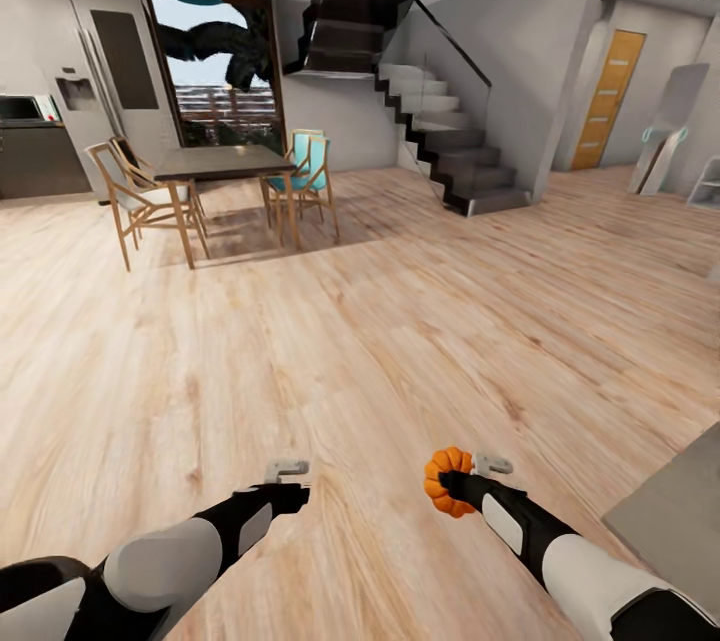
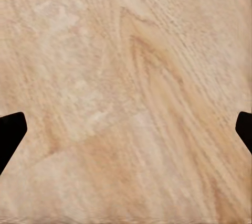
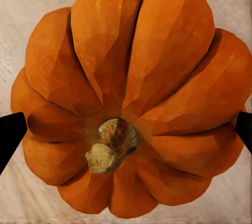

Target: Place each of the two pumpkins and all three candles from the living room inside a cabinet in the living room (use any cabinet), then make sure every cabinet is closed, and position the cauldron so it is next to a table in the living room.

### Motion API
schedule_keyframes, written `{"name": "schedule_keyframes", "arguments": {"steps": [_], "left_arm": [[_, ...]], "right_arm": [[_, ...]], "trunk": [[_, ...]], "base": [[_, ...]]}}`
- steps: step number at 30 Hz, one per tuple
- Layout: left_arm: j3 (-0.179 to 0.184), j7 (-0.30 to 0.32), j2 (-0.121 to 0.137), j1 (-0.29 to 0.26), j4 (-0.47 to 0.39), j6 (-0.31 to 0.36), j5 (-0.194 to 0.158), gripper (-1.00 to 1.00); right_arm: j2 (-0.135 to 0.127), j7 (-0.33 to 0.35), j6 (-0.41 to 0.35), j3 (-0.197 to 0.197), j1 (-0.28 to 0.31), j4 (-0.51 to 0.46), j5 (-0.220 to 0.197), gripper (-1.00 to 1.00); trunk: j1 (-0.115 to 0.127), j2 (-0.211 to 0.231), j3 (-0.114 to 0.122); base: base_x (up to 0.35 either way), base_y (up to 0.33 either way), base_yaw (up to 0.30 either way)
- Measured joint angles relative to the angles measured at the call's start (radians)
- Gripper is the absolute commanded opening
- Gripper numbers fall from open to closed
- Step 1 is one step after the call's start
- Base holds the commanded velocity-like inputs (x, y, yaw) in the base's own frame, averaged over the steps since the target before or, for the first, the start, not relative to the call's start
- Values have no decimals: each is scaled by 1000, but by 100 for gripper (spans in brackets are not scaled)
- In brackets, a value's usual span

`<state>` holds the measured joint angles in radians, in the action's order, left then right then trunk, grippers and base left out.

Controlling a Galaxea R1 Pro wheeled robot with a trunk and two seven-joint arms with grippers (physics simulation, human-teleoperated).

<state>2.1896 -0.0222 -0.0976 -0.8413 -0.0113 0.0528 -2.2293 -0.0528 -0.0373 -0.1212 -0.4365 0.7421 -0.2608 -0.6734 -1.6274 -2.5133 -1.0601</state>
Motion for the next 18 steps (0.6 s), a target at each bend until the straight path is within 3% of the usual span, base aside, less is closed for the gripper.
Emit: {"name": "schedule_keyframes", "arguments": {"steps": [8,18], "left_arm": [[0,0,0,0,0,0,0,100],[-1,0,0,0,0,-1,0,100]], "right_arm": [[0,-3,0,0,0,0,0,-100],[1,-4,0,0,0,0,0,-100]], "trunk": [[0,0,0],[0,0,0]], "base": [[-331,0,229],[-331,12,114]]}}
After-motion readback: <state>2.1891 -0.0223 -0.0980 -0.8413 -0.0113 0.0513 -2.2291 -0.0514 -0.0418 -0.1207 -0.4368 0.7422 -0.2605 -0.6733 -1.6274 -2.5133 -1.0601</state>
